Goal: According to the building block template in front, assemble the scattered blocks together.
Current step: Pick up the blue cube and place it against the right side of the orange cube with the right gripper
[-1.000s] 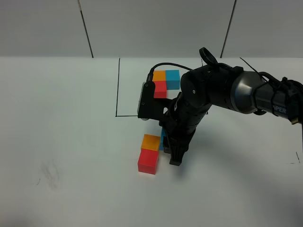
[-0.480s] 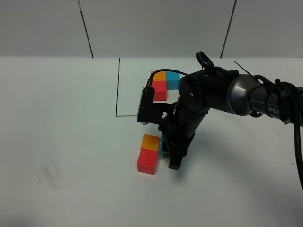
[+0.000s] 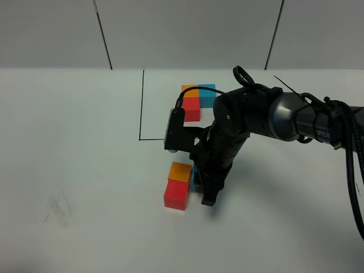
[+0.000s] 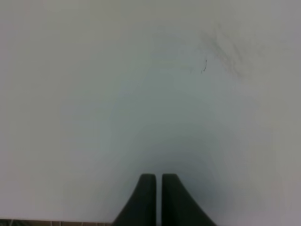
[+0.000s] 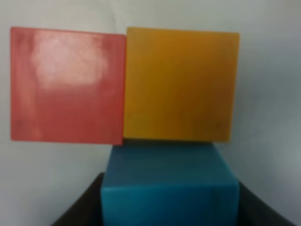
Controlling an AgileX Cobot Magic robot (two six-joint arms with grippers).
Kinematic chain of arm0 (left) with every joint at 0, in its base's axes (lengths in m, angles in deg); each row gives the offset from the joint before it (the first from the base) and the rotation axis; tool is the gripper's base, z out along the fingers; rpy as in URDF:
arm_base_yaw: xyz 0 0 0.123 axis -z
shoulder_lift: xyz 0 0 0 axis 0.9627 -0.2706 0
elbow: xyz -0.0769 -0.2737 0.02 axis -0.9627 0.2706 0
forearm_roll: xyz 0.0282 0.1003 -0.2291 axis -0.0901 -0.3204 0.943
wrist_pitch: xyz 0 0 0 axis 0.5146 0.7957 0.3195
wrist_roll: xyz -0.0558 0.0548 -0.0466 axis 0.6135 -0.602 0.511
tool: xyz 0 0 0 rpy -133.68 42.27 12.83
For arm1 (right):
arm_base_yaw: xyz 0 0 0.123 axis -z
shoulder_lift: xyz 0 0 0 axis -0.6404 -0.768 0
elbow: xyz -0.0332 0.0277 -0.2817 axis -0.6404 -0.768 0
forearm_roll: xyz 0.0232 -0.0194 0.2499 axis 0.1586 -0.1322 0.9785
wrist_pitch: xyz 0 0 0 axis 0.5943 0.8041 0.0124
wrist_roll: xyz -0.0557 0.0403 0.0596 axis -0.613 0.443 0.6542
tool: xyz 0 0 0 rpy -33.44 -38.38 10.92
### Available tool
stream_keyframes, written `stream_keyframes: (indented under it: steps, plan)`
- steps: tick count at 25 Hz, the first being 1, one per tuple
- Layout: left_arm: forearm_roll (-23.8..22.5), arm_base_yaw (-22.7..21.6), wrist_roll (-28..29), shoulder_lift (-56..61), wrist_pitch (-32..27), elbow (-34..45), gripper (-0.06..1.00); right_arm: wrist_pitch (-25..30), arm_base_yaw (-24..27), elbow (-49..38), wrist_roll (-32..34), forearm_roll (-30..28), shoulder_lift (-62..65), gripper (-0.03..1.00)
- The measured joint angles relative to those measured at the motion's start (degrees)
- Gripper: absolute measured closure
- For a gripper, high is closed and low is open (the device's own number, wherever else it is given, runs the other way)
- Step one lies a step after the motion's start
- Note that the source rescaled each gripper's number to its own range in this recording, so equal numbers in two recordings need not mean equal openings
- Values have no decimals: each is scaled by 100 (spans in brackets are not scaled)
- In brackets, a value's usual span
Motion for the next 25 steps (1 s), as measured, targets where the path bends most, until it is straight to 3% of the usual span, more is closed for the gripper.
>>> stream_keyframes:
  steps: [25]
  plan:
    - [0,0,0,0,0,0,94,-432,0,0,-67,-154,-176,41]
